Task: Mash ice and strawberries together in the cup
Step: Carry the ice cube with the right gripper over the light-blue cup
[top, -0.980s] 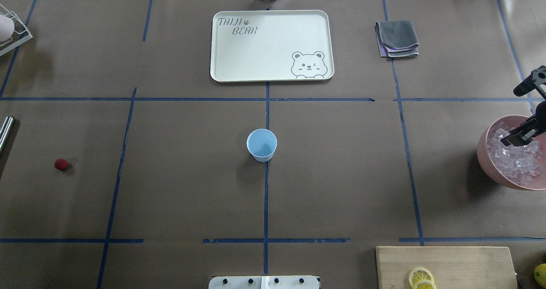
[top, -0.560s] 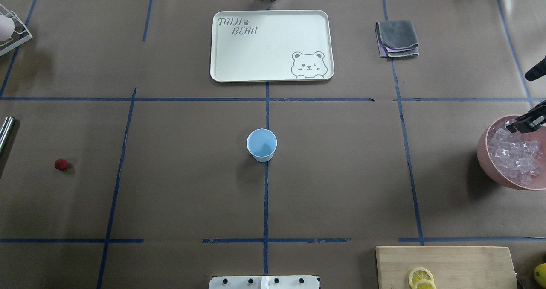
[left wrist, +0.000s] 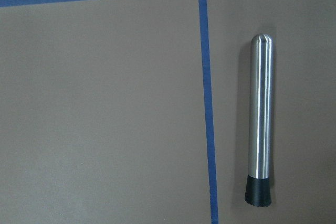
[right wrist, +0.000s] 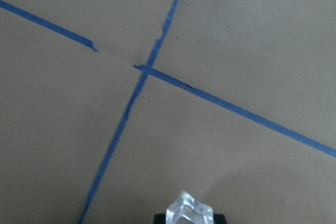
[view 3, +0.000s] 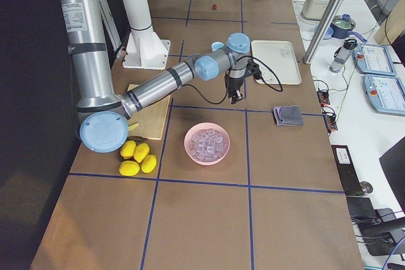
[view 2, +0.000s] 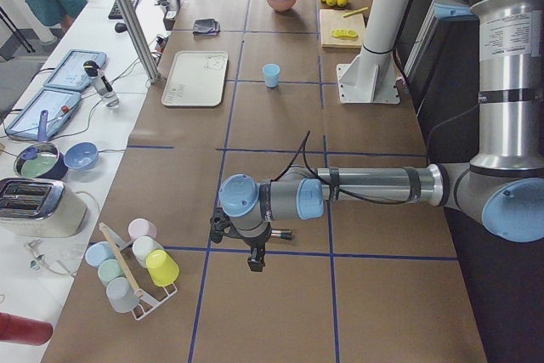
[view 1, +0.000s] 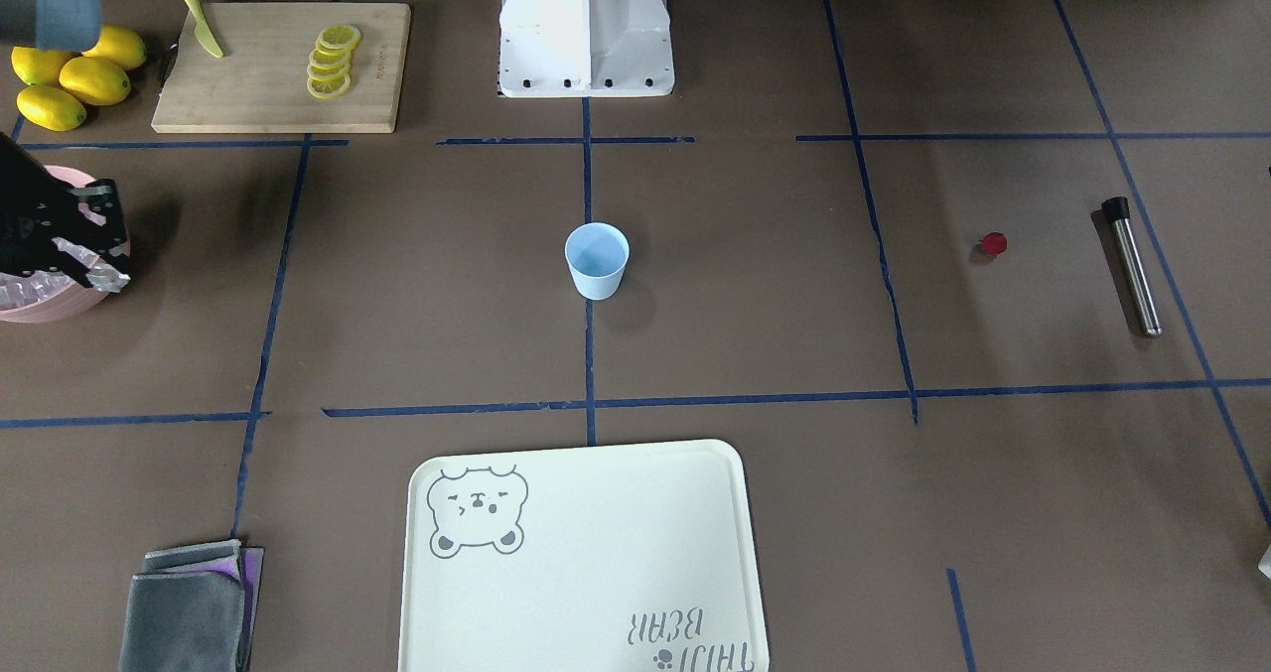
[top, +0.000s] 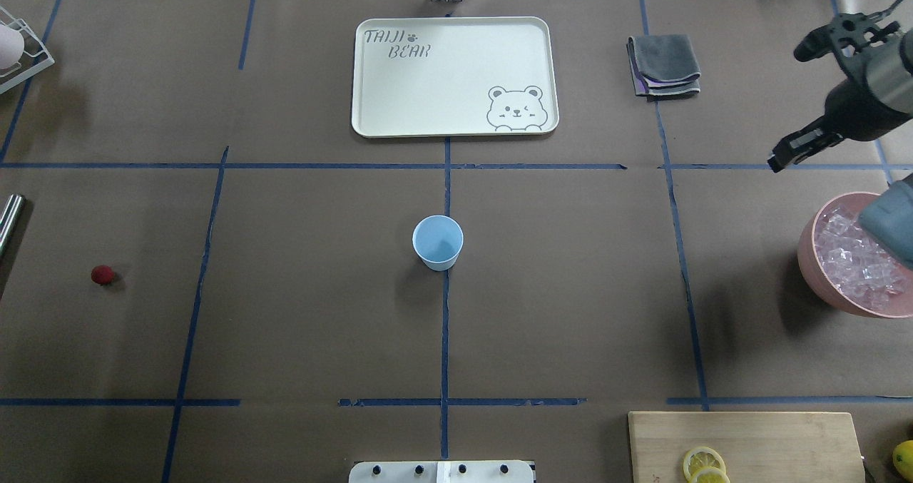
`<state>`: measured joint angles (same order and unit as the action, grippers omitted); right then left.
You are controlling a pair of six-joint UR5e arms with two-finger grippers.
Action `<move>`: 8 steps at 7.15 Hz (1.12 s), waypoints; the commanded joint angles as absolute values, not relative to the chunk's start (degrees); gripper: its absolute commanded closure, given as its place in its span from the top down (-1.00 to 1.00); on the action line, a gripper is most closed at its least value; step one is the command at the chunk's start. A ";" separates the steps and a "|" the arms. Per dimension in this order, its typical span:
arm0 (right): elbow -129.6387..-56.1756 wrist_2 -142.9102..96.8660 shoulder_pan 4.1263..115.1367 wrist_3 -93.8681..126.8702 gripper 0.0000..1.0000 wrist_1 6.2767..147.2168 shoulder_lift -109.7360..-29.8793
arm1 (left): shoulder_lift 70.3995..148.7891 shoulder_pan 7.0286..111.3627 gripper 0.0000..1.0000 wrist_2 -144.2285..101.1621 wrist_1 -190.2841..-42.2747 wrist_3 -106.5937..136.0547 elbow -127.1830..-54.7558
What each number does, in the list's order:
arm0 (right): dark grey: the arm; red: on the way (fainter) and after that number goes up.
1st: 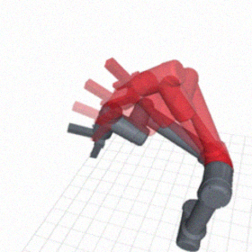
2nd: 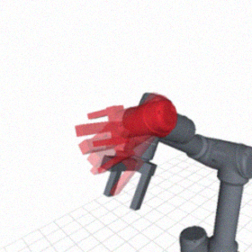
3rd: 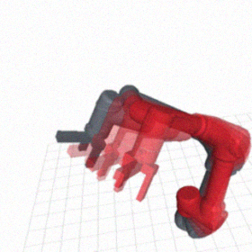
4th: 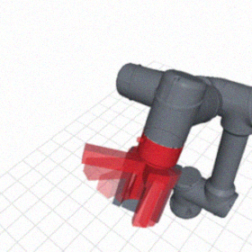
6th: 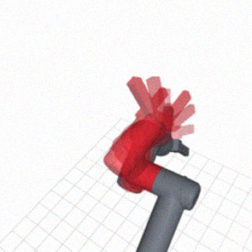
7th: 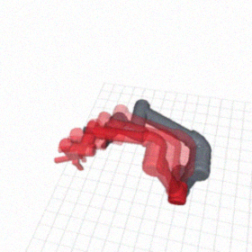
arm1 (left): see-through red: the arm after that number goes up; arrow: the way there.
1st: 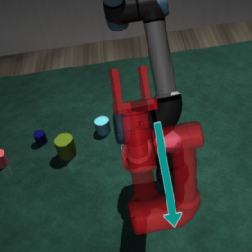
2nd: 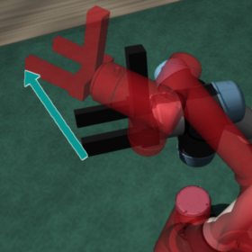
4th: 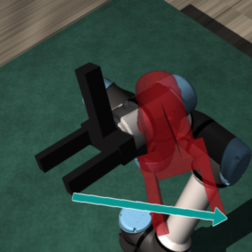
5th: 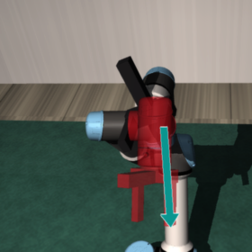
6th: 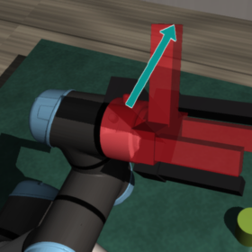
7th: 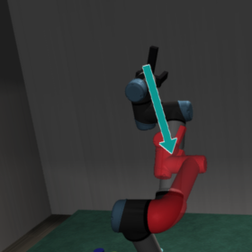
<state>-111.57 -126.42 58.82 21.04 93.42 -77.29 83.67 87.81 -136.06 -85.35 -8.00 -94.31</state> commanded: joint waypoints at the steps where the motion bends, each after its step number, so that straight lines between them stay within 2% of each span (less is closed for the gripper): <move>1: -110.92 -121.84 49.25 35.89 -1.00 98.74 -65.80 | 83.67 87.80 1.00 -136.05 -85.43 -8.00 -94.39; 3: -108.22 -116.93 41.88 49.76 -1.00 104.84 -54.37 | 83.67 87.89 1.00 -136.14 -85.43 -8.09 -94.48; 5: -99.02 -109.89 34.39 61.82 -1.00 104.85 -43.04 | 83.67 87.80 1.00 -136.05 -85.43 -8.09 -94.39; 8: -91.33 -104.86 27.44 68.37 -1.00 104.50 -36.22 | 83.67 87.63 1.00 -136.05 -85.43 -8.09 -94.22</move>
